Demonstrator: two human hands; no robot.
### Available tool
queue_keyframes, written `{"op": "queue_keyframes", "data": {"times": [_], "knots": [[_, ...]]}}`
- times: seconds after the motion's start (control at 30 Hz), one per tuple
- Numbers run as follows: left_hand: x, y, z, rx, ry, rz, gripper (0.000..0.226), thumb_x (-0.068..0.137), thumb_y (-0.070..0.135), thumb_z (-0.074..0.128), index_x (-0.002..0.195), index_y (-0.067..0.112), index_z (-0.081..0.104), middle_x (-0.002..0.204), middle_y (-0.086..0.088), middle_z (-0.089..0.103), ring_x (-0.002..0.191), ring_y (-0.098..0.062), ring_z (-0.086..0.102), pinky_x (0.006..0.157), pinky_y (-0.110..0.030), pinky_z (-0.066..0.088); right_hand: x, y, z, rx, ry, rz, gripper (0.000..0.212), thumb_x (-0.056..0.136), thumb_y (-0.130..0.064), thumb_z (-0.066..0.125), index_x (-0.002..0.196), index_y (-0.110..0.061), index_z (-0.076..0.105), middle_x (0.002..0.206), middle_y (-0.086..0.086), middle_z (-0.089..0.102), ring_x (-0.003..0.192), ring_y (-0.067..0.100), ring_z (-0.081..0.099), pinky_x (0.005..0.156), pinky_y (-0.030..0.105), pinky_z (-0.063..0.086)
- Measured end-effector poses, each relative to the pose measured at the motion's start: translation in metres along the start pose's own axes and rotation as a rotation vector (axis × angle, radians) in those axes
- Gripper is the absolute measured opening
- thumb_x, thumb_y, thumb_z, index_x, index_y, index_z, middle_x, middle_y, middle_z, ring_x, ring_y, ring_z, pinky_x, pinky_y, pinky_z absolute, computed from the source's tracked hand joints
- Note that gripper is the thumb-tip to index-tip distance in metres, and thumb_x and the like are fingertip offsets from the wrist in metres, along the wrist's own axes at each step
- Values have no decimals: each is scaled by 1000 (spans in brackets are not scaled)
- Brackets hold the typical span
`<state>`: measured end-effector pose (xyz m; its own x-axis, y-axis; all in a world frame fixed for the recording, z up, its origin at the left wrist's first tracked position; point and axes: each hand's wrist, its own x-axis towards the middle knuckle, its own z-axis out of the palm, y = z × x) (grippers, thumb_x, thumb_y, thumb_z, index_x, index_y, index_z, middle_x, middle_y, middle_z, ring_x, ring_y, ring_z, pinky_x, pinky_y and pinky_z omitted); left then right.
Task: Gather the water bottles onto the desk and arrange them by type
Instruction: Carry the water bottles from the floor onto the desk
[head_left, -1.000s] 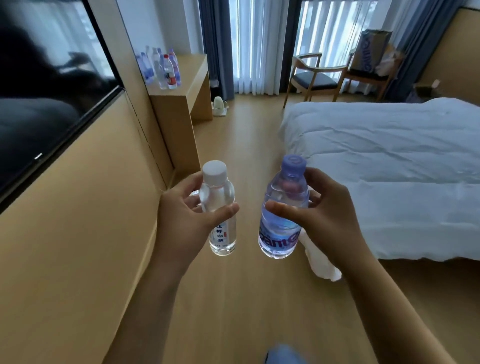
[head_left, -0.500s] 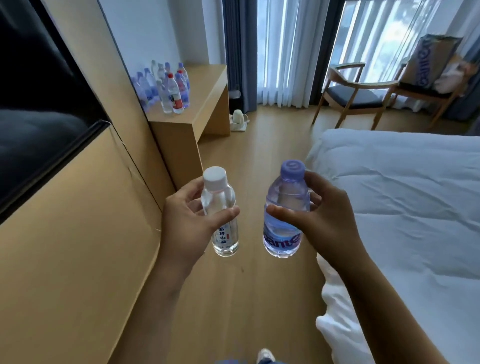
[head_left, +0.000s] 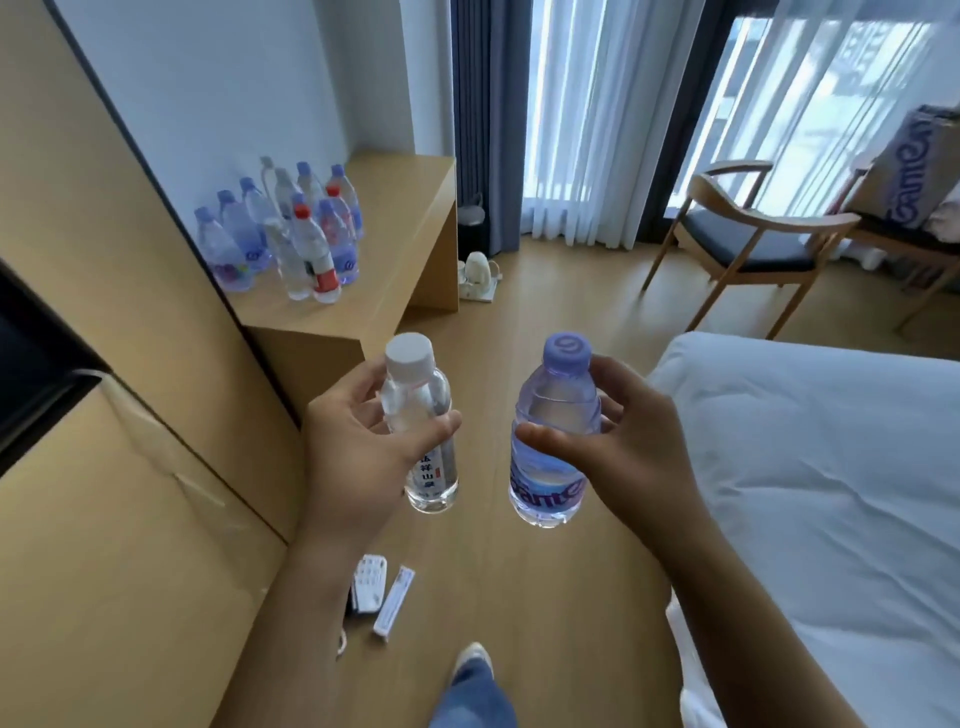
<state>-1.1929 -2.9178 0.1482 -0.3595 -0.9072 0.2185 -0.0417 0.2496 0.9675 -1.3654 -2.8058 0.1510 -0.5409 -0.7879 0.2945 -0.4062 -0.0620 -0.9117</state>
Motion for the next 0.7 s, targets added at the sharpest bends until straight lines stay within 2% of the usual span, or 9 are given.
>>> {"op": "queue_keyframes", "data": {"times": [0.13, 0.27, 0.37, 0.5, 0.63, 0.7], "knots": [[102, -7, 13, 18, -22, 10, 49, 64, 5, 90, 103, 27, 70, 96, 8, 75, 87, -8, 72, 72, -18, 56, 102, 17, 21, 10, 22, -16, 53, 65, -21, 91, 107, -37, 63, 94, -22, 72, 87, 1, 70, 75, 22, 59], [185, -23, 28, 38, -4, -16, 48, 66, 7, 89, 105, 26, 69, 97, 10, 75, 89, -7, 72, 72, -18, 56, 190, 37, 37, 47, 3, -19, 53, 65, -21, 92, 107, -36, 64, 96, -20, 73, 88, 1, 71, 75, 17, 57], [241, -44, 43, 68, 20, -19, 47, 66, 8, 89, 101, 31, 67, 96, 17, 73, 89, 0, 70, 70, -12, 53, 253, 60, 48, 47, -36, -23, 52, 65, -24, 91, 107, -39, 64, 96, -20, 72, 88, 1, 70, 75, 17, 56], [319, -75, 65, 138, 105, -45, 48, 65, 14, 91, 100, 34, 66, 95, 26, 70, 88, 7, 67, 71, -7, 50, 344, 99, 63, 52, -87, -6, 54, 64, -20, 92, 106, -39, 65, 96, -17, 73, 88, 5, 71, 78, 27, 60], [403, -103, 86, 160, 235, -99, 47, 65, 18, 91, 105, 26, 68, 96, 14, 73, 89, -2, 70, 77, -16, 55, 444, 137, 79, 70, -161, 19, 54, 62, -11, 92, 107, -26, 68, 95, -6, 74, 87, 11, 71, 81, 38, 60], [443, -114, 96, 167, 305, -116, 45, 67, 14, 90, 101, 29, 66, 93, 14, 73, 86, -5, 71, 75, -17, 55, 492, 152, 88, 76, -225, 40, 54, 62, -10, 91, 109, -23, 67, 96, -5, 73, 89, 12, 70, 83, 40, 59]]}}
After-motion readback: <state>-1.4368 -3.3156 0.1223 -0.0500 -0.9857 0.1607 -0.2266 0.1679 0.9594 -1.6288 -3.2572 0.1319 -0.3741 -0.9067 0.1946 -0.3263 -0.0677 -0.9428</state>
